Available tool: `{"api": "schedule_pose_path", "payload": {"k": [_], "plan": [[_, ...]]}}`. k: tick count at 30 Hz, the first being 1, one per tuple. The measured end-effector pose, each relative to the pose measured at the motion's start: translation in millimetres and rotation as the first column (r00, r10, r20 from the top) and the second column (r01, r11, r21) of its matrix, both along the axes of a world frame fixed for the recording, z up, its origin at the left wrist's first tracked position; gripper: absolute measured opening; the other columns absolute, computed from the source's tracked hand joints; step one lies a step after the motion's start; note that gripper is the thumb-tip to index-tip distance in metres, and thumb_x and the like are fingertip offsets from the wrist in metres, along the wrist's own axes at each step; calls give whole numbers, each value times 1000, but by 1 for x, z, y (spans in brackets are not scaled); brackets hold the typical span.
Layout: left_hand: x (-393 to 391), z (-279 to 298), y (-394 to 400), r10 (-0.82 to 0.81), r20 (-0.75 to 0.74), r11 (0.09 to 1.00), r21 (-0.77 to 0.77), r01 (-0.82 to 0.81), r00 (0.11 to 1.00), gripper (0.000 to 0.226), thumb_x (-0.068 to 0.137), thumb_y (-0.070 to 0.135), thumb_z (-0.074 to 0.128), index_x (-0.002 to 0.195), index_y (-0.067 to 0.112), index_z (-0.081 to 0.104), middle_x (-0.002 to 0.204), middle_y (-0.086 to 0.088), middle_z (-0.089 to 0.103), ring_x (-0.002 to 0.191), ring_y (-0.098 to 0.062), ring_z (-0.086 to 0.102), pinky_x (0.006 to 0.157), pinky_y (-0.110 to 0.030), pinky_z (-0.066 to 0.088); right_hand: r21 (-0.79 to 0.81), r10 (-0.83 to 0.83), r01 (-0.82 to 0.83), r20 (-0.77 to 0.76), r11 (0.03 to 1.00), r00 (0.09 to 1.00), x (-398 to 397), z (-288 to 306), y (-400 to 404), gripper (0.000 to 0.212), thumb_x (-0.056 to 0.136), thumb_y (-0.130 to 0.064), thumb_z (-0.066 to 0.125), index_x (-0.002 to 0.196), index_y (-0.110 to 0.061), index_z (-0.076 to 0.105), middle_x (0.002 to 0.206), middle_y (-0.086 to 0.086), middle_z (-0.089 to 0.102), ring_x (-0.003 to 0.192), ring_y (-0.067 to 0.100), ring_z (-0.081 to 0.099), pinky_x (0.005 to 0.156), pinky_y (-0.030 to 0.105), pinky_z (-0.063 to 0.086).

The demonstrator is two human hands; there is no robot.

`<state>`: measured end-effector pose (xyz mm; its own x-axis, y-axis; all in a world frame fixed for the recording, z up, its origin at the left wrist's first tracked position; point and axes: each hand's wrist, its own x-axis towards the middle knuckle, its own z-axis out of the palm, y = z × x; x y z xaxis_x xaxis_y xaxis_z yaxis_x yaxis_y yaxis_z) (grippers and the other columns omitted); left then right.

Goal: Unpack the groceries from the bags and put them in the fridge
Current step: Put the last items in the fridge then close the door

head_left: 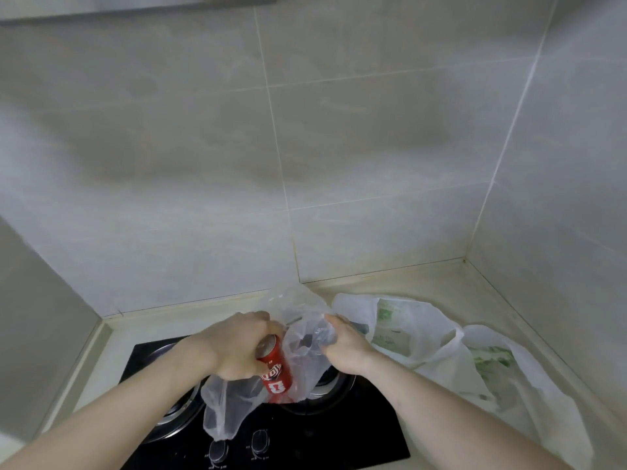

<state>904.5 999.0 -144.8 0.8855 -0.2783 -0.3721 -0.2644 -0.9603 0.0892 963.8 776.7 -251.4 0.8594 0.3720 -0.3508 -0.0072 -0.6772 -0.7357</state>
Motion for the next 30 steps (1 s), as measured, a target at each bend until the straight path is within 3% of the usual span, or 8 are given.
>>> {"api": "schedule_pose_path", "payload": {"k": [6, 8, 13, 18, 24, 30], "plan": [[-14, 10, 5, 33, 191, 999, 16, -37, 981, 48, 82, 36, 67, 127, 37, 54, 111, 13, 51, 97, -20, 62, 83, -34, 53, -62, 64, -63, 15, 996, 998, -5, -8, -9, 83, 95, -11, 57, 162, -40, 19, 171, -12, -11, 158, 18, 16, 111, 30, 45], [-18, 9, 7, 54, 246, 999, -19, -51, 968, 53, 84, 40, 67, 133, 40, 50, 118, 16, 49, 101, -17, 62, 82, -32, 52, -58, 83, -79, 53, 995, 995, -13, -9, -18, 81, 96, -16, 59, 160, -44, 19, 171, -12, -12, 157, 19, 20, 107, 27, 46], [-30, 6, -2, 107, 382, 990, -131, -61, 918, 58, 88, 51, 66, 140, 46, 41, 131, 24, 45, 113, -8, 58, 77, -25, 51, -55, 99, -92, 143, 994, 985, -34, -12, -51, 73, 98, -22, 60, 158, -44, 22, 170, -17, -10, 157, 15, 20, 123, 31, 31], [-34, 20, -43, 93, 450, 976, -218, 8, 888, 57, 85, 56, 69, 135, 47, 42, 128, 30, 48, 112, -4, 57, 79, -26, 52, -92, 70, -54, 175, 994, 982, -68, 0, -106, 74, 98, -27, 59, 158, -44, 19, 167, -23, -7, 156, 12, 17, 118, 25, 29], [-42, 26, -124, 9, 462, 954, -270, 131, 887, 58, 85, 59, 68, 136, 48, 42, 133, 32, 49, 117, -3, 56, 84, -30, 54, -260, -14, 60, 174, 964, 985, -121, 13, -198, 81, 100, -39, 57, 162, -43, 5, 168, -21, -21, 159, 17, -11, 127, 40, 22], [-50, 21, -227, -101, 434, 918, -307, 252, 895, 58, 82, 57, 71, 134, 47, 47, 130, 33, 50, 117, -2, 56, 83, -24, 49, -359, -92, 145, 160, 922, 983, -178, 42, -288, 84, 100, -46, 56, 163, -40, 1, 168, -13, -26, 158, 25, -17, 129, 47, 7]]}}
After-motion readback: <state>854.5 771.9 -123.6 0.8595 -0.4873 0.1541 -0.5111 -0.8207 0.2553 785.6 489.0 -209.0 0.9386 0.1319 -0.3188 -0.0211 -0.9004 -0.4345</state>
